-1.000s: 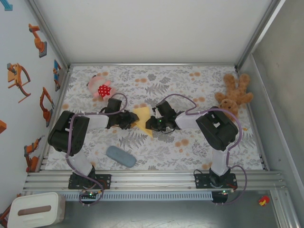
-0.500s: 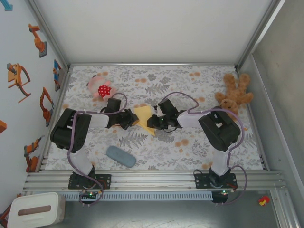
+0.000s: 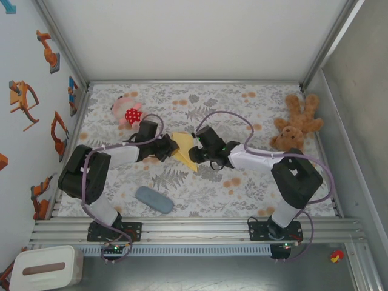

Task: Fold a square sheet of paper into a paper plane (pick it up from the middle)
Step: Fourth fold the wing at the center of the table.

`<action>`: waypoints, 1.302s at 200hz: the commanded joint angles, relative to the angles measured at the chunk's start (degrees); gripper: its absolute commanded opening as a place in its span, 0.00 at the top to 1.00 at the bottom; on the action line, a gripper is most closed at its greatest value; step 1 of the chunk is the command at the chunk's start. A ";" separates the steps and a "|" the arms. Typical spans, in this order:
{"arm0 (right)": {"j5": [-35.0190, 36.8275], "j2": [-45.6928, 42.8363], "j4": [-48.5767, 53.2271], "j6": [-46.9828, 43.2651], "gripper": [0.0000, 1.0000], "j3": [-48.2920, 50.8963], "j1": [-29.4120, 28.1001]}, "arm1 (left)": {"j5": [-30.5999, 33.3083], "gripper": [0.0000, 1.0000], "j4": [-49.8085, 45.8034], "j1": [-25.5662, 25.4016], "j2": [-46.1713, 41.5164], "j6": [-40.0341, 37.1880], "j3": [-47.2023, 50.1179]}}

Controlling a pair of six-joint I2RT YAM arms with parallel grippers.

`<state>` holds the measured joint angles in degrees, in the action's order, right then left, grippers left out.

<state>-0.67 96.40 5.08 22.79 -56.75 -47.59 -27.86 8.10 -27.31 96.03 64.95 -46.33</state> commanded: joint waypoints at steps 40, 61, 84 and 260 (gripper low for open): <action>8.39 4.16 -0.87 -5.50 0.67 -2.61 -6.86 | 3.07 0.97 -6.15 -1.08 -0.90 2.82 -3.40; 11.14 5.60 -1.34 -4.29 0.70 -2.76 -7.21 | 3.25 0.97 -6.91 -1.25 -0.77 2.93 -3.73; 12.63 6.49 -2.18 -4.35 0.71 -2.65 -7.34 | 3.16 0.97 -7.19 -1.34 -0.58 3.08 -3.85; 17.29 9.58 -4.01 -2.75 0.77 -2.18 -8.38 | 2.69 0.93 -8.57 -1.63 -1.08 2.64 -4.17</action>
<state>14.70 104.99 1.98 19.44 -58.15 -55.70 -25.08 1.61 -28.60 95.85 67.35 -49.08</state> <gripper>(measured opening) 0.249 0.056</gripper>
